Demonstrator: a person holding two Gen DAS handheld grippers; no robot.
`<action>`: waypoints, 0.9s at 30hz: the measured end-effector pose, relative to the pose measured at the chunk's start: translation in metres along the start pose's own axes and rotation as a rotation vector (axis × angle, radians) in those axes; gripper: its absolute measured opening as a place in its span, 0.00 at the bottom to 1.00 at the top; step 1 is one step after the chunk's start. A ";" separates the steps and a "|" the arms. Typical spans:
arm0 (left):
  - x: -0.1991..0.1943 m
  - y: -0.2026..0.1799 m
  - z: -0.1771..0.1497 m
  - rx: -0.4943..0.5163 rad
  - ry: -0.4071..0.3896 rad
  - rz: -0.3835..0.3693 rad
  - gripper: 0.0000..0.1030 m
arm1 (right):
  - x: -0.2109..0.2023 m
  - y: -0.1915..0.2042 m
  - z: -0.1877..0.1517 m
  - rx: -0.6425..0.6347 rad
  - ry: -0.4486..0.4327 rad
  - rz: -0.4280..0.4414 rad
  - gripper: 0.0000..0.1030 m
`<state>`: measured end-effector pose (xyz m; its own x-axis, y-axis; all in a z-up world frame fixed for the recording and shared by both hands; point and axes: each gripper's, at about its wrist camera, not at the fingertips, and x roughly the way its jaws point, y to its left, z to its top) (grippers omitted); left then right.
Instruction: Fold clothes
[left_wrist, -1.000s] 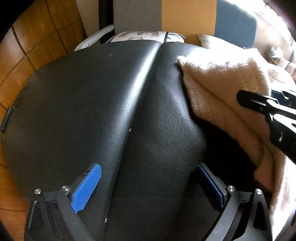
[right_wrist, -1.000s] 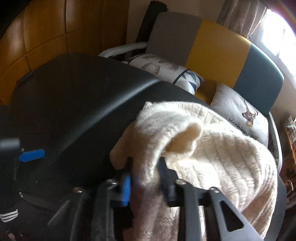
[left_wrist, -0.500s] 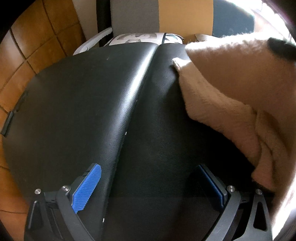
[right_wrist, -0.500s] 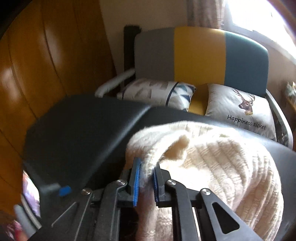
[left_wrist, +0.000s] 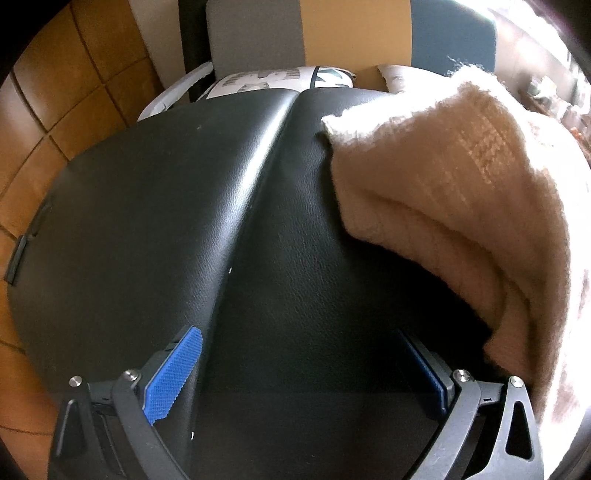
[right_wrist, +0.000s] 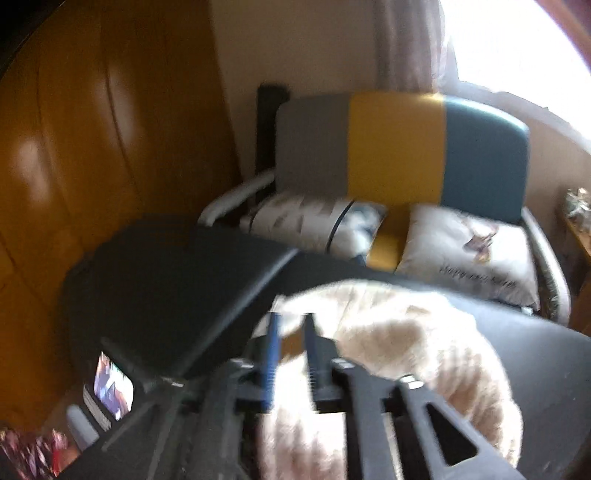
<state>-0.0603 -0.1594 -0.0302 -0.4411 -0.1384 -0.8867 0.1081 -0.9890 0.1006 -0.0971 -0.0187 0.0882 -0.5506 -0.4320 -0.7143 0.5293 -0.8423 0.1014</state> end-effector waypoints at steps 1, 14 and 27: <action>0.000 0.001 0.001 -0.005 0.001 0.004 1.00 | 0.003 0.002 -0.001 -0.013 0.013 -0.001 0.23; 0.007 0.048 -0.007 -0.109 0.024 0.010 1.00 | 0.073 0.030 -0.015 -0.172 0.154 -0.071 0.10; -0.005 0.022 0.018 -0.075 -0.066 -0.080 1.00 | -0.077 -0.097 0.010 0.388 -0.276 0.286 0.06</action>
<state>-0.0720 -0.1809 -0.0157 -0.5082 -0.0647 -0.8588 0.1357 -0.9907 -0.0056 -0.1126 0.0932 0.1399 -0.5962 -0.6857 -0.4176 0.4348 -0.7131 0.5500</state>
